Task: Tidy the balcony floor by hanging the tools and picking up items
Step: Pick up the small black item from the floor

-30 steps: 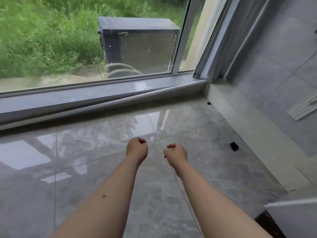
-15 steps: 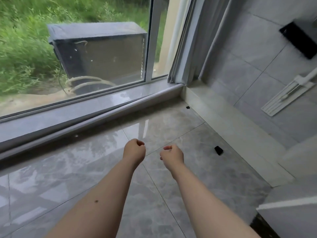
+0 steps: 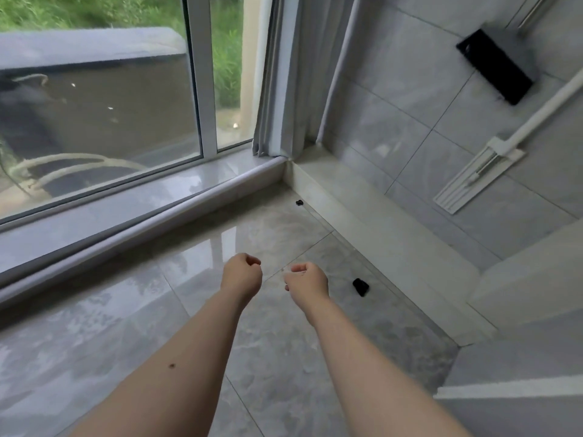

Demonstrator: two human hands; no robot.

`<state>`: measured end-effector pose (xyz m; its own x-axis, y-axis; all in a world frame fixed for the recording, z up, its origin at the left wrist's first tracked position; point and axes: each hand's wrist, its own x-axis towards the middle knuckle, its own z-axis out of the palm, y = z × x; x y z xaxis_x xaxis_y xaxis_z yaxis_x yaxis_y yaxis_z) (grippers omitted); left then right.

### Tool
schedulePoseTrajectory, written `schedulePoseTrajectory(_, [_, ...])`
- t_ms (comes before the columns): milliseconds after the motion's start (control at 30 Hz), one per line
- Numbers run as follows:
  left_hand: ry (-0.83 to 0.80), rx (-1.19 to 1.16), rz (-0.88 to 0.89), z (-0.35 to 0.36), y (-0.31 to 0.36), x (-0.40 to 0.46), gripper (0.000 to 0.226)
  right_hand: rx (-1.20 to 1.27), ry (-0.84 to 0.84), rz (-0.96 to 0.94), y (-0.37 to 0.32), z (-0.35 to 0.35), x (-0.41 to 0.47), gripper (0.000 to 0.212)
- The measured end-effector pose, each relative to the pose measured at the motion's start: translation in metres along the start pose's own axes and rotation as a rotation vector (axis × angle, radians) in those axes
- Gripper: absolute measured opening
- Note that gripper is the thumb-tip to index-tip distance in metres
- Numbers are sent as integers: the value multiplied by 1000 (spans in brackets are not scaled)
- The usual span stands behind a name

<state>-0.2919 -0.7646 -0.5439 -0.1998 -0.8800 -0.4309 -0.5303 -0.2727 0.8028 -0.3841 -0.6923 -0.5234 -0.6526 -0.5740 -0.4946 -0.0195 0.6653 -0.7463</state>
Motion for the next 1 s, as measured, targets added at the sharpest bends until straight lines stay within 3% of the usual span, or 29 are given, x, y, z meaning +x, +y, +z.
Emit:
schedulePoseTrajectory(233, [-56,7,-23,60,34,42,37,-10,35,46,-4,-42,63,11])
schedulePoseTrajectory(333, [-53,12,-17,70,46,61,39,-21,34,56,-15,-48,85,22])
schedulePoseTrajectory(767, [-104,60,-11,85,108,228,38,10,41,124,-97,-25,234,28])
schedulePoseTrajectory(1000, [-167,122,-14,101,129,312,36,43,86,180,-128,-12,313,11])
